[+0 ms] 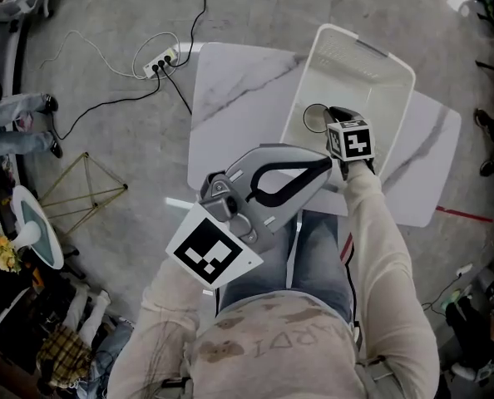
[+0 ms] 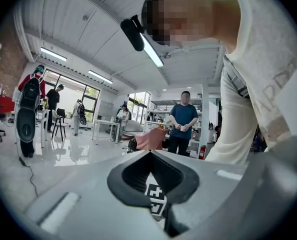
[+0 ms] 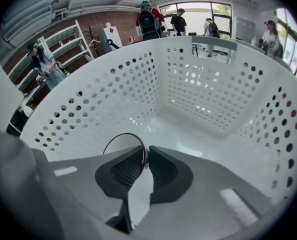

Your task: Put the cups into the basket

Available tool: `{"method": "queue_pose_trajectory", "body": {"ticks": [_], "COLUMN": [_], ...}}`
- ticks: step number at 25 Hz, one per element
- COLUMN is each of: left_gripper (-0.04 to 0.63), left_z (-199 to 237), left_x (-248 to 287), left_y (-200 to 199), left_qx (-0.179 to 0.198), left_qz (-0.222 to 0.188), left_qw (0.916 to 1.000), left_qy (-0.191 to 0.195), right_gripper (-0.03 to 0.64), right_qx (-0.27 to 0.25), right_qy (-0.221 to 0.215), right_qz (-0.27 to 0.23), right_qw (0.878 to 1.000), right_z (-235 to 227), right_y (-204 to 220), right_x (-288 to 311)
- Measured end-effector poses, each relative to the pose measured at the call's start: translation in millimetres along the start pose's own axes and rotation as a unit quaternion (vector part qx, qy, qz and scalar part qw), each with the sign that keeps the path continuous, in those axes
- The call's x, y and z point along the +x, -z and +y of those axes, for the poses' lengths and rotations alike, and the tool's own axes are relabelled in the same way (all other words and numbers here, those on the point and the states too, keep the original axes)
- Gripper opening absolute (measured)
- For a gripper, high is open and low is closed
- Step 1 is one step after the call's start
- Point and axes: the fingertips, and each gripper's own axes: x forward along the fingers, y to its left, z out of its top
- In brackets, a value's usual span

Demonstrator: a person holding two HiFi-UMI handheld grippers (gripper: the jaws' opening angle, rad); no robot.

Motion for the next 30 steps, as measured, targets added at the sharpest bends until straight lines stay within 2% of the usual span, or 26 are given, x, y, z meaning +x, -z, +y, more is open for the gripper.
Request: {"method": "queue_pose_trajectory", "body": {"ticks": [8, 16, 20, 23, 30], "left_gripper": [0.000, 0.000, 0.000, 0.000, 0.000], "left_z": [3.4, -10.9, -22.7, -35.5, -74.1], "left_x": [-5.9, 0.6, 8.2, 14.6, 31.2], "left_y": [9.6, -1.6, -18.8, -36.1, -92.5], "left_qx": [0.002, 0.009, 0.023, 0.038, 0.065], "left_qz": [0.009, 0.006, 0.000, -0.007, -0.041], "left_qw": [0.9999, 0.9998, 0.9996, 0.9990, 0.9966], "left_qy": [-0.011, -0.016, -0.017, -0.023, -0.029], "right_gripper": [0.060, 0.023, 0.023, 0.023, 0.023], "right_qx": [-0.006, -0.007, 0.003, 0.006, -0.024], "right_qy": [0.016, 0.015, -0.017, -0.045, -0.078], "right_qz": [0.013, -0.029, -0.088, -0.147, -0.287], "right_qw": [1.000, 0.999, 0.996, 0.988, 0.955], "right_z": [-7.1, -3.1, 10.1, 30.1, 70.9], "right_y": [18.1, 1.6, -23.6, -44.8, -85.3], "right_x": [11.6, -19.5, -62.5, -113.5, -266.4]}}
